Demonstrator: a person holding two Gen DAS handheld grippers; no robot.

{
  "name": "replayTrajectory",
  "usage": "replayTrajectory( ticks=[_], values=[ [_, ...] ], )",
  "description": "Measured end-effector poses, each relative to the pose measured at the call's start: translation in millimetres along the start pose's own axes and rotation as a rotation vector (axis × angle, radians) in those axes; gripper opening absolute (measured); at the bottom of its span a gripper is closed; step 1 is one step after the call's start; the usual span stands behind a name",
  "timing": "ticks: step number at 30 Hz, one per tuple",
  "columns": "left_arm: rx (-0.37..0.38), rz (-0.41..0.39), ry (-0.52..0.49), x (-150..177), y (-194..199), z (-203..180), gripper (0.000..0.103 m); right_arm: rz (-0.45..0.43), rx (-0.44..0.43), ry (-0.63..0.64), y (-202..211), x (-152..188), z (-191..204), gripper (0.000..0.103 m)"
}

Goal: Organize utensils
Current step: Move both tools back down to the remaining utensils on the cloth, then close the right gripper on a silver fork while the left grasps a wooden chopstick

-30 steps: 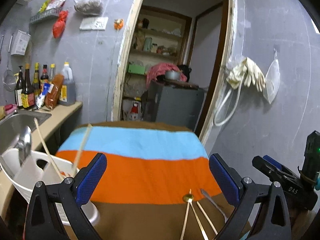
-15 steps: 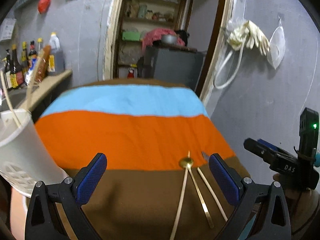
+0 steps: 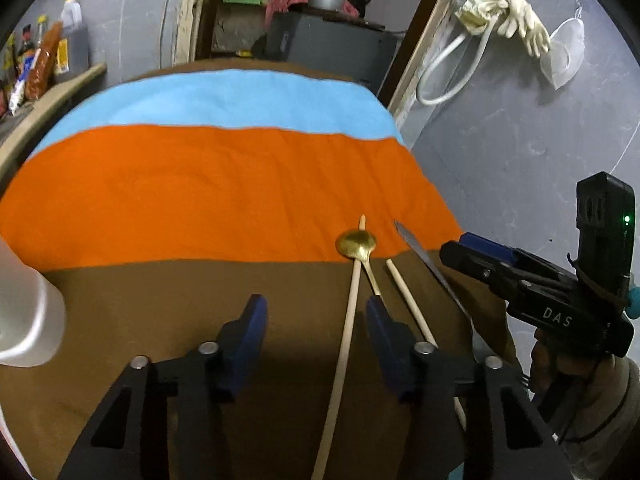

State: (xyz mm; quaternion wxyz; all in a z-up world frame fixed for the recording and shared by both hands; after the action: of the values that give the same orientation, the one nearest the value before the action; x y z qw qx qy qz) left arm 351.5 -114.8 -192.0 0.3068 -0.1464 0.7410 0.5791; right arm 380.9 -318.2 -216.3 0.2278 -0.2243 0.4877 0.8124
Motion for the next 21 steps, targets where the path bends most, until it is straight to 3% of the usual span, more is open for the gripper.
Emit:
replayTrajectory(
  ticks=[5, 13, 21],
  values=[
    [-0.008, 0.017, -0.026, -3.9, -4.5, -3.5, 0.037, 0.025, -0.009, 0.000, -5.3, 3.7, -3.1, 0.046],
    [-0.074, 0.099, -0.221, -13.7, -16.3, -24.0, 0.031, 0.051, -0.017, 0.036, -6.4, 4.3, 0.5, 0.029],
    [-0.044, 0.122, -0.206, -16.3, -13.8, -27.0, 0.021, 0.104, -0.054, 0.056, -17.7, 5.4, 7.6, 0.021]
  ],
)
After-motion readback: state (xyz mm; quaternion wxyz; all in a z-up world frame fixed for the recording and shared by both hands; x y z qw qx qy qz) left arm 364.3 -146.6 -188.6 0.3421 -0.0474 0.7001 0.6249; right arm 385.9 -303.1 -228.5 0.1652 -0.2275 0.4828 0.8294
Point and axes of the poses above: each gripper's, at about its wrist camera, not at the fingertips, and y roughly against the way its jaws point, z to its left, x to its underside, the point moved 4 cm from there along -y, roughly the way its jaws point, and after that the axes turned 12 degrees about -y, right-handed, at the moved point
